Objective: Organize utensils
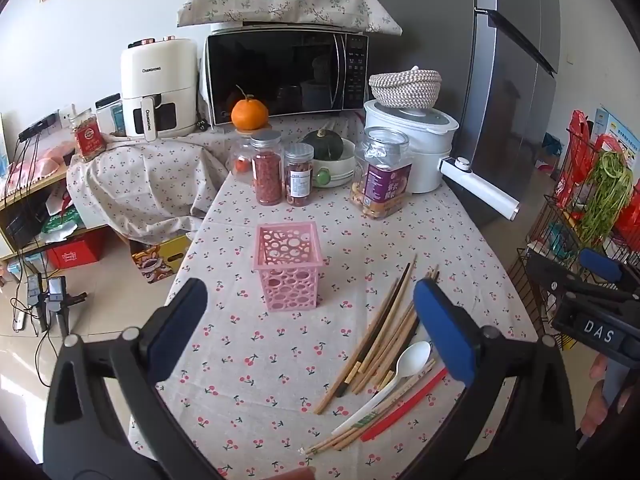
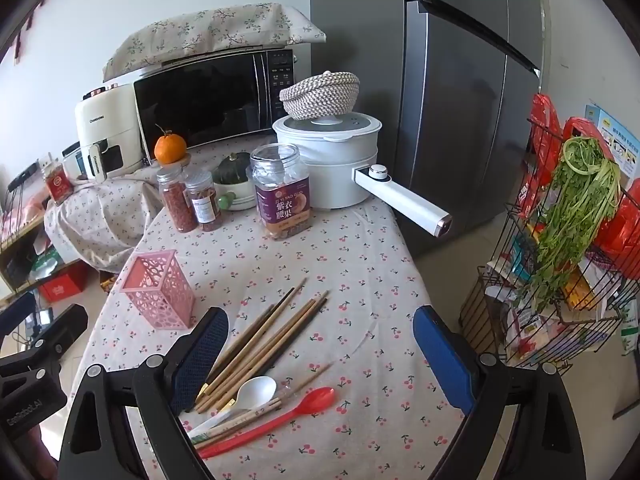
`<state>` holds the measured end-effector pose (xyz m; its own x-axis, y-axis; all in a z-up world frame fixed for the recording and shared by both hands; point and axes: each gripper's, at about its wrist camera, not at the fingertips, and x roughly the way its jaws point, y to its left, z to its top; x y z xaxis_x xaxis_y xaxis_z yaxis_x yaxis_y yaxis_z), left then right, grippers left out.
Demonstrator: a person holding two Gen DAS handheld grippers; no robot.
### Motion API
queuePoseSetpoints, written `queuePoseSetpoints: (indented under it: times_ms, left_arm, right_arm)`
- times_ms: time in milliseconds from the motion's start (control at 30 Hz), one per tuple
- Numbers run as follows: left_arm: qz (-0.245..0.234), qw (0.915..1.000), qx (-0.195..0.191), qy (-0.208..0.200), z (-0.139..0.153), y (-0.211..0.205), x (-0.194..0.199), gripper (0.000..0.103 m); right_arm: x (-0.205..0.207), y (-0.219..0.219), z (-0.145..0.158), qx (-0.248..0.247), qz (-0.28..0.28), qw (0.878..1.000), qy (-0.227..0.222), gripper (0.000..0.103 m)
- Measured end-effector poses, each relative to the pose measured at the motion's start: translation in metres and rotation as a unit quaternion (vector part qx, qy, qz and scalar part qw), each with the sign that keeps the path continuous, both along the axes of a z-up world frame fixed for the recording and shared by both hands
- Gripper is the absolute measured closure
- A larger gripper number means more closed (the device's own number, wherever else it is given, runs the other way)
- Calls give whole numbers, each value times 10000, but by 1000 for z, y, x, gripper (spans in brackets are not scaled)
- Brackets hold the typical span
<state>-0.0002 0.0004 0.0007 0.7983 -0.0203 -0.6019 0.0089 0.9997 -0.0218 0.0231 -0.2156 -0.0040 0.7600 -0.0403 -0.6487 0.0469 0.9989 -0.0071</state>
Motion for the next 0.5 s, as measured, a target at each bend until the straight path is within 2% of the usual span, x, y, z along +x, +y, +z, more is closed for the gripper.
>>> queuePoseSetpoints:
  times_ms: [500]
  left_arm:
    - [15, 9999, -69, 94, 2, 1, 4, 0]
  right_arm:
    - [-1, 1, -1, -4, 20, 10000, -11, 8]
